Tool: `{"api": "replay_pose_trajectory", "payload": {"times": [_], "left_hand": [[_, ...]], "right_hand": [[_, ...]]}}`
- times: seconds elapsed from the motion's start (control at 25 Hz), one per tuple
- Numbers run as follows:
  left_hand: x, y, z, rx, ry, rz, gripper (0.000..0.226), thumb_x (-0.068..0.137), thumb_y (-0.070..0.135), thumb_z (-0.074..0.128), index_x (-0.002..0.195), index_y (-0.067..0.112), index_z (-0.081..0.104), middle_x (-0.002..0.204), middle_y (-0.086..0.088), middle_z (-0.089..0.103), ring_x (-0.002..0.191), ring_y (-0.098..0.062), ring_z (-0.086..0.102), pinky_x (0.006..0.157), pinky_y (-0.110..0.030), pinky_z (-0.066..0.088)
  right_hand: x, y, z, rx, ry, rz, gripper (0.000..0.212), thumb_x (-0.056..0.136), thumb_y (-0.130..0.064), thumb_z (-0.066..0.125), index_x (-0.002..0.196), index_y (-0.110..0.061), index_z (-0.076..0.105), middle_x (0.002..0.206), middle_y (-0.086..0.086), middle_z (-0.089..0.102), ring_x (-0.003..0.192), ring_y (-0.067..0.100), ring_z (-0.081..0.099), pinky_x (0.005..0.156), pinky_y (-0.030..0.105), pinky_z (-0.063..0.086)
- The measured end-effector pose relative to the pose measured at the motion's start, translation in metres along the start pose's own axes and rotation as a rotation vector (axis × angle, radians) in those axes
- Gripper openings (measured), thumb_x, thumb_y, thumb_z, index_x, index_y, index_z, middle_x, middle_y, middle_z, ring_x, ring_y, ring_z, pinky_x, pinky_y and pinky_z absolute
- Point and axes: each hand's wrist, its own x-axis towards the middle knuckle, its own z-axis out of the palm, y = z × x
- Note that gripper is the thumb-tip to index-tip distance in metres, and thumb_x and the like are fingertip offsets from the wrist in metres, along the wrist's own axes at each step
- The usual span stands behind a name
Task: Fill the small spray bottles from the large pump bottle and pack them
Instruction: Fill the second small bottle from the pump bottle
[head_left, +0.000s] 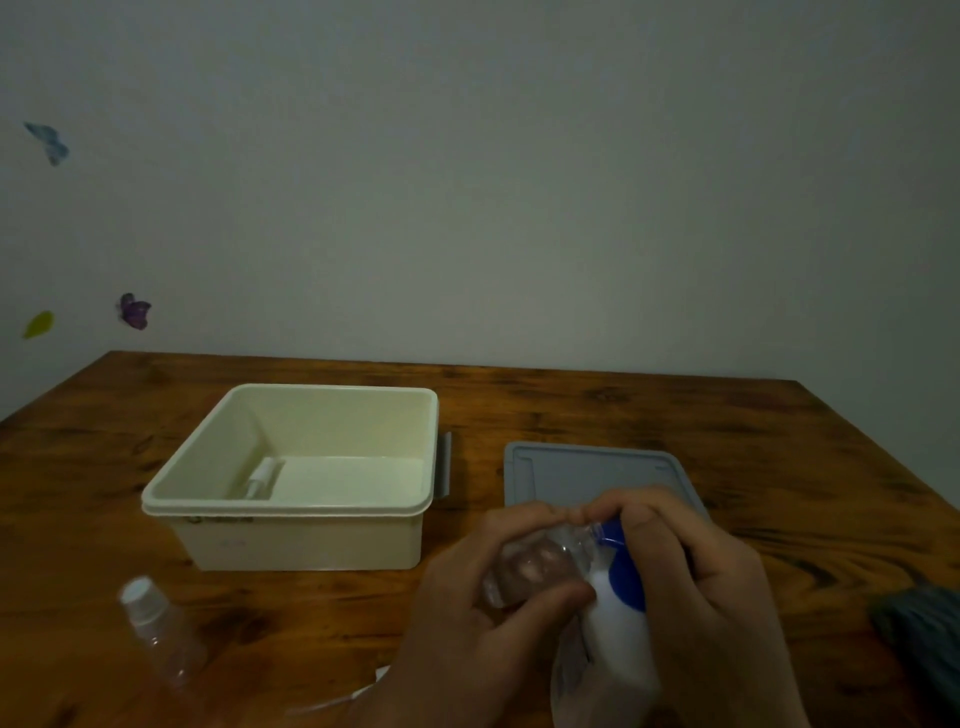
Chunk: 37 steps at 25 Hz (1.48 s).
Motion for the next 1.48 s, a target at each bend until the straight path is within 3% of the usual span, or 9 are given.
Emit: {"api": "replay_pose_trajectory", "payload": {"times": [0.24, 0.48, 0.6, 0.8, 0.92, 1.12, 1.36, 1.48], "left_hand": [[-0.001, 0.002, 0.000, -0.005, 0.013, 0.002, 0.053, 0.061, 0.047, 0.070, 0.107, 0.065, 0.051, 0.113, 0.039, 0.057, 0.103, 0.010, 0.058, 0.080, -0.006, 0.047], [-0.003, -0.001, -0.001, 0.035, -0.030, -0.001, 0.054, 0.064, 0.051, 0.067, 0.110, 0.068, 0.045, 0.116, 0.046, 0.050, 0.109, 0.013, 0.052, 0.087, -0.004, 0.042], [-0.001, 0.001, -0.001, 0.041, -0.018, 0.018, 0.055, 0.064, 0.050, 0.067, 0.110, 0.068, 0.045, 0.115, 0.047, 0.050, 0.109, 0.014, 0.052, 0.085, -0.003, 0.042], [-0.001, 0.002, -0.002, 0.036, -0.012, 0.013, 0.055, 0.063, 0.050, 0.067, 0.110, 0.068, 0.045, 0.114, 0.047, 0.050, 0.107, 0.017, 0.051, 0.083, 0.000, 0.041], [0.000, 0.001, -0.002, 0.035, -0.034, -0.002, 0.056, 0.063, 0.054, 0.065, 0.110, 0.073, 0.040, 0.115, 0.050, 0.046, 0.109, 0.018, 0.049, 0.085, -0.001, 0.040], [-0.001, 0.001, -0.004, 0.048, -0.080, -0.010, 0.056, 0.064, 0.055, 0.064, 0.111, 0.071, 0.039, 0.117, 0.051, 0.044, 0.111, 0.017, 0.048, 0.085, -0.002, 0.041], [-0.001, 0.001, -0.002, -0.006, -0.047, 0.002, 0.055, 0.067, 0.046, 0.068, 0.113, 0.064, 0.046, 0.116, 0.043, 0.051, 0.107, 0.015, 0.053, 0.080, -0.004, 0.045], [-0.001, 0.000, -0.002, -0.012, -0.038, 0.017, 0.054, 0.067, 0.045, 0.069, 0.113, 0.064, 0.047, 0.116, 0.044, 0.052, 0.107, 0.016, 0.053, 0.080, -0.003, 0.045]], "right_hand": [[-0.001, -0.004, 0.000, 0.081, 0.007, -0.001, 0.037, 0.074, -0.065, 0.044, 0.090, -0.038, 0.064, 0.087, -0.014, 0.068, 0.075, 0.005, 0.064, 0.060, 0.009, 0.047], [-0.003, 0.005, 0.001, 0.122, -0.045, 0.063, 0.034, 0.072, -0.065, 0.045, 0.087, -0.041, 0.065, 0.095, -0.024, 0.069, 0.091, -0.002, 0.065, 0.073, 0.016, 0.049], [-0.001, 0.001, 0.000, 0.096, -0.027, 0.009, 0.048, 0.073, -0.077, 0.037, 0.090, -0.043, 0.065, 0.091, -0.018, 0.070, 0.084, 0.004, 0.066, 0.069, 0.013, 0.051], [0.001, -0.002, -0.001, 0.103, -0.001, -0.022, 0.034, 0.079, -0.061, 0.043, 0.091, -0.038, 0.065, 0.089, -0.019, 0.069, 0.082, -0.001, 0.064, 0.068, 0.006, 0.046], [0.001, 0.000, 0.000, 0.130, 0.003, -0.048, 0.046, 0.079, -0.070, 0.039, 0.088, -0.035, 0.065, 0.088, -0.017, 0.070, 0.082, 0.001, 0.065, 0.068, 0.008, 0.048], [0.000, 0.005, 0.000, 0.141, -0.044, 0.025, 0.038, 0.076, -0.069, 0.043, 0.085, -0.039, 0.066, 0.091, -0.020, 0.071, 0.087, 0.000, 0.066, 0.074, 0.012, 0.050], [0.000, -0.005, -0.003, 0.067, -0.055, 0.018, 0.054, 0.071, -0.080, 0.032, 0.092, -0.040, 0.063, 0.091, -0.017, 0.067, 0.082, 0.002, 0.063, 0.068, 0.008, 0.047], [0.000, -0.007, -0.003, 0.068, -0.050, 0.003, 0.048, 0.074, -0.075, 0.037, 0.092, -0.038, 0.062, 0.092, -0.015, 0.067, 0.079, 0.005, 0.063, 0.066, 0.009, 0.048]]}}
